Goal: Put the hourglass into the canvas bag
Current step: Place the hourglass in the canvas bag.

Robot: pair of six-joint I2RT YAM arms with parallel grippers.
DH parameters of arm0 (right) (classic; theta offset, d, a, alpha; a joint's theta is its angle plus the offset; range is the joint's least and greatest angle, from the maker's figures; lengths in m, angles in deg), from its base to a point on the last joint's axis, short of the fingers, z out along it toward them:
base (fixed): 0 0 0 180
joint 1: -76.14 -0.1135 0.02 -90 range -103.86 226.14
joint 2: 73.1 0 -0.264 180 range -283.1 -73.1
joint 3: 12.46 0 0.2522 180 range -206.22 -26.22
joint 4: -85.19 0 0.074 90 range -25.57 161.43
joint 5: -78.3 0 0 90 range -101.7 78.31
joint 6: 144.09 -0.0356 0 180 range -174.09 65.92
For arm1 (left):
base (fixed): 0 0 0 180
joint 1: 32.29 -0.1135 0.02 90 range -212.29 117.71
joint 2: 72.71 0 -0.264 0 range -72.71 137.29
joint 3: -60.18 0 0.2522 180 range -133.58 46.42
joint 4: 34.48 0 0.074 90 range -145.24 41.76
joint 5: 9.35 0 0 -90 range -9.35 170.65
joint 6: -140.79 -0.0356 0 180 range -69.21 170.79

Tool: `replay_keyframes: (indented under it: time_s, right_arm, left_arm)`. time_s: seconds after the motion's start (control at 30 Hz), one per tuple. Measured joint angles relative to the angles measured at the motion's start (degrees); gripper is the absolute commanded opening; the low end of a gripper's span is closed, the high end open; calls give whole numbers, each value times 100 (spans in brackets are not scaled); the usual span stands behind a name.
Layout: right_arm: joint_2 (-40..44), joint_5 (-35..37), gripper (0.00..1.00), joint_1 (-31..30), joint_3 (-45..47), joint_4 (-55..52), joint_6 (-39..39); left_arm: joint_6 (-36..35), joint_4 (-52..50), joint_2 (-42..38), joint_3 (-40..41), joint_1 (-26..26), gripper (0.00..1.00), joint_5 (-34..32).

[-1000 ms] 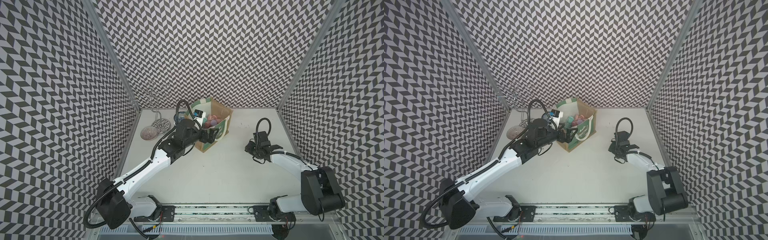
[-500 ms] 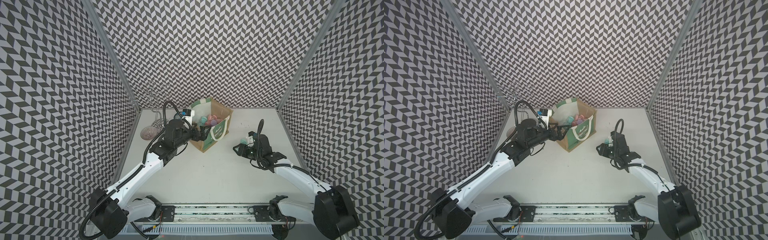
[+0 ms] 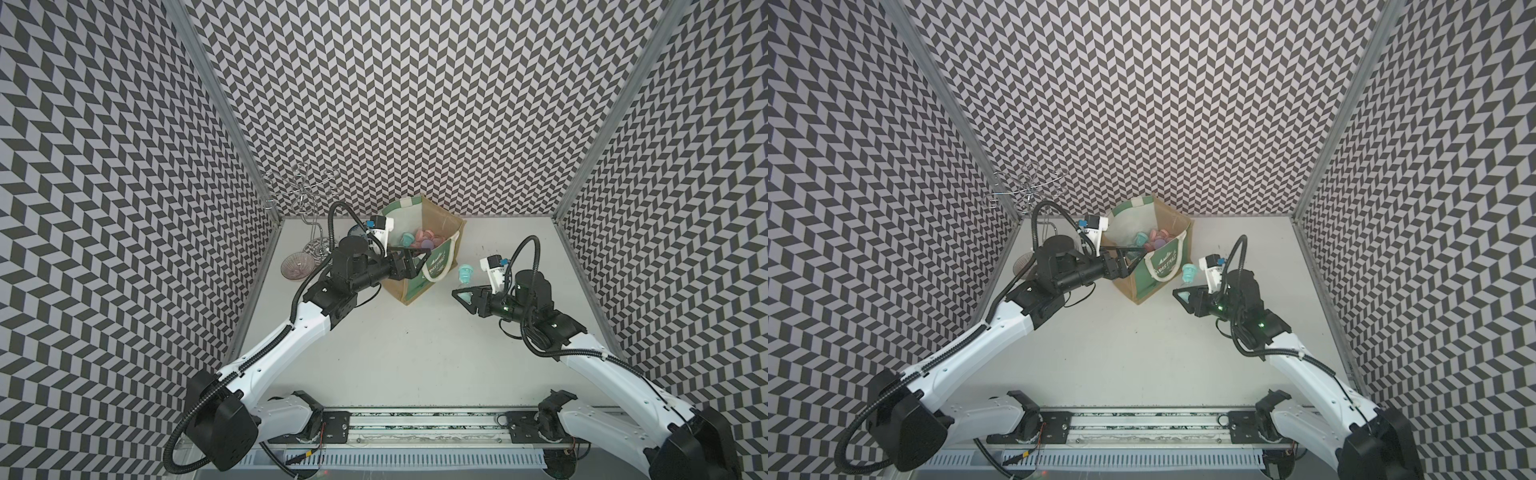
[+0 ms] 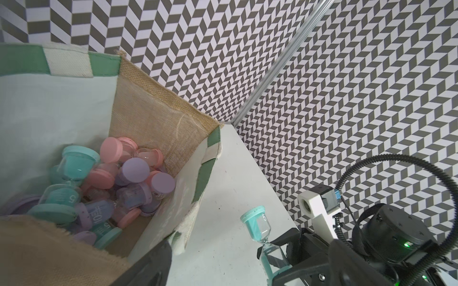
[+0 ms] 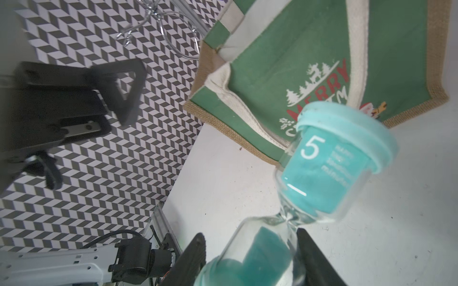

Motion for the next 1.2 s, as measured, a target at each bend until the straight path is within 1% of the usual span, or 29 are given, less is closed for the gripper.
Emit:
replay_keyframes:
  time_s: [0.33, 0.47, 0.6, 0.73, 0.87, 0.93, 1.03, 1.1, 1.17, 1.2]
  right_arm:
    - [105, -632, 33, -140, -2, 807, 214]
    - [83, -857, 33, -184, -2, 1113, 275]
    - [0, -999, 33, -208, -2, 1329, 350]
    - [-46, -1067, 33, -223, 0, 1475, 407]
    - [-63, -1110, 33, -236, 31, 1628, 407]
    - [-109, -1113, 33, -256, 44, 1698, 404]
    - [-179, -1117, 33, -282, 81, 1812, 402]
    - [-205, -1110, 33, -289, 109, 1851, 409]
    - [-219, -1082, 34, -299, 131, 1856, 444]
    - [-225, -1078, 34, -302, 142, 1862, 459]
  left_arm:
    - [31, 68, 800, -566, 280, 94, 409]
    - [9, 57, 1078, -769, 413, 91, 511]
    - [15, 63, 1327, -892, 549, 89, 584]
    - [28, 61, 1517, -942, 623, 85, 678]
    - [39, 76, 1617, -966, 647, 79, 702]
    - [68, 111, 1637, -968, 647, 73, 704]
    - [173, 249, 1652, -966, 651, 67, 752]
    - [199, 343, 1652, -966, 649, 61, 761]
    - [238, 420, 1650, -962, 651, 58, 756]
    - [262, 461, 1648, -946, 651, 55, 754]
